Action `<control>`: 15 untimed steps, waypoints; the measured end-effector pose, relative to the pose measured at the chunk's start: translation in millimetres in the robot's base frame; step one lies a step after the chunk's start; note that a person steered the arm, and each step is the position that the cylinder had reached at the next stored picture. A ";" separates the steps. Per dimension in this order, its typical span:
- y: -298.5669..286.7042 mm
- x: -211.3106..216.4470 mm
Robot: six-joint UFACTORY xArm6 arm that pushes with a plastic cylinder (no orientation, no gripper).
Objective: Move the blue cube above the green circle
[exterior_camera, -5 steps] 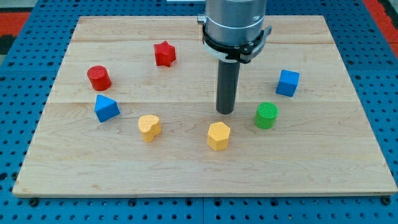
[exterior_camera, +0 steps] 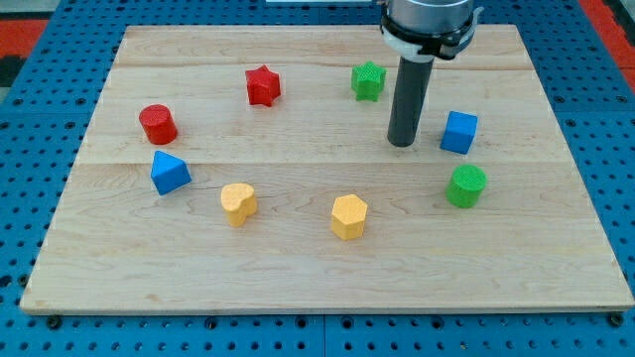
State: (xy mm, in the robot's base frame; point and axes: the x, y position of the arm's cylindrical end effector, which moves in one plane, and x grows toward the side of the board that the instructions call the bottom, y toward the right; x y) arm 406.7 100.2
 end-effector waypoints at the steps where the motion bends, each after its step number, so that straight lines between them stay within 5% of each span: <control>1: 7.1 1.3; 4: 50.5 -9.9; 7: -133.4 -42.4; 12: -73.6 -21.0; 14: 19.8 -49.8; 15: 22.0 -75.7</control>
State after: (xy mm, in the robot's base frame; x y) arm 330.9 122.2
